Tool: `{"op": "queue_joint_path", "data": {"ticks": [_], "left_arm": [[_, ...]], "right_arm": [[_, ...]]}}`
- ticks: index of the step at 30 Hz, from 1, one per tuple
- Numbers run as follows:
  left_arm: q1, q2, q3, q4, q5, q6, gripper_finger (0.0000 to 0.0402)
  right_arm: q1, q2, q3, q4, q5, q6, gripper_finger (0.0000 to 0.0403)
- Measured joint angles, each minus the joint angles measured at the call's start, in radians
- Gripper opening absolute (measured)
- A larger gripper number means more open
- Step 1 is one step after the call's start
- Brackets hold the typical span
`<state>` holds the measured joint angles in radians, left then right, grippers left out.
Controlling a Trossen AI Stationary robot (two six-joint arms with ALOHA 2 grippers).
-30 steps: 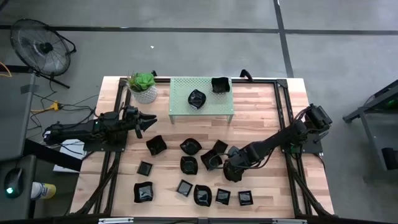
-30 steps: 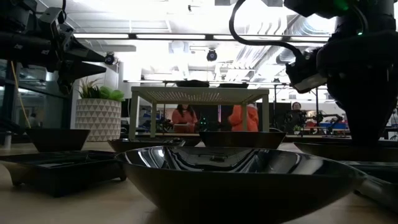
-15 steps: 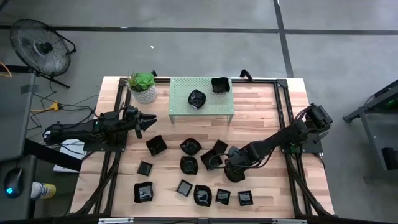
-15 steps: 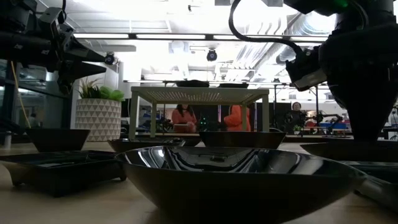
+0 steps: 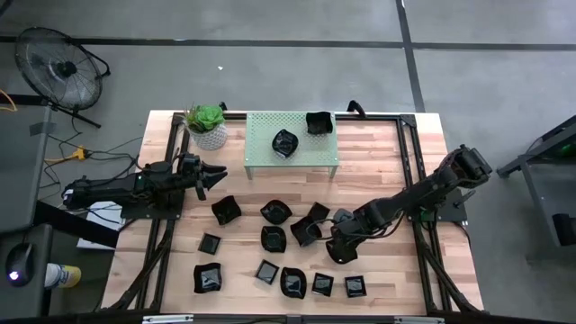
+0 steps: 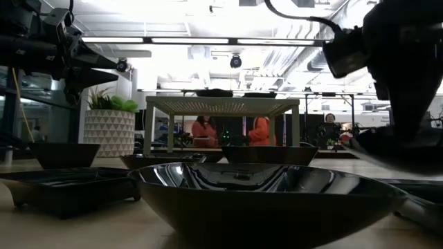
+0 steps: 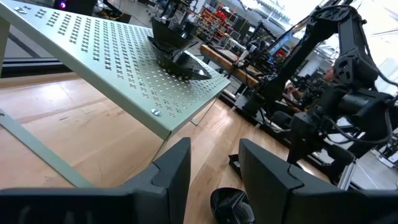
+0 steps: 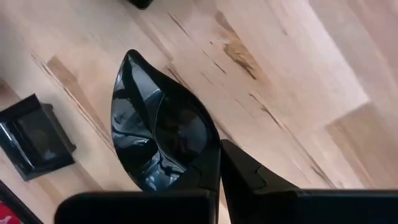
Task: Pick & Place Mini shaped plates
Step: Stack the leaf shaped plate on top of the leaf shaped plate on the shelf
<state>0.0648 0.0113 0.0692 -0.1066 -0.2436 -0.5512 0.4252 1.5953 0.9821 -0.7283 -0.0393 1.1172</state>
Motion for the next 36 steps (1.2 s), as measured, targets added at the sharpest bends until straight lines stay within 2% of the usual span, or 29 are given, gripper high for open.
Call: {"op": "queue_joint_path", "data": {"ticks": [7, 14, 21, 27, 36], "left_arm": [[0.000, 0.000, 0.000, 0.000, 0.000, 0.000, 0.0134], [0.000, 0.000, 0.000, 0.000, 0.000, 0.000, 0.0133], [0.000, 0.000, 0.000, 0.000, 0.000, 0.000, 0.0134], [0.000, 0.000, 0.000, 0.000, 0.000, 0.000, 0.0134], [0.000, 0.000, 0.000, 0.000, 0.000, 0.000, 0.0134]], "right_arm": [[-0.015, 0.000, 0.148, -0.196, 0.019, -0.057, 0.0001], [-0.084, 0.000, 0.321, -0.324, 0.094, -0.162, 0.0000], [-0.180, 0.000, 0.430, -0.315, 0.170, -0.243, 0.0000], [-0.264, 0.000, 0.490, -0.261, 0.179, -0.288, 0.0000], [-0.399, 0.008, 0.549, -0.161, 0.172, -0.233, 0.0000]]}}
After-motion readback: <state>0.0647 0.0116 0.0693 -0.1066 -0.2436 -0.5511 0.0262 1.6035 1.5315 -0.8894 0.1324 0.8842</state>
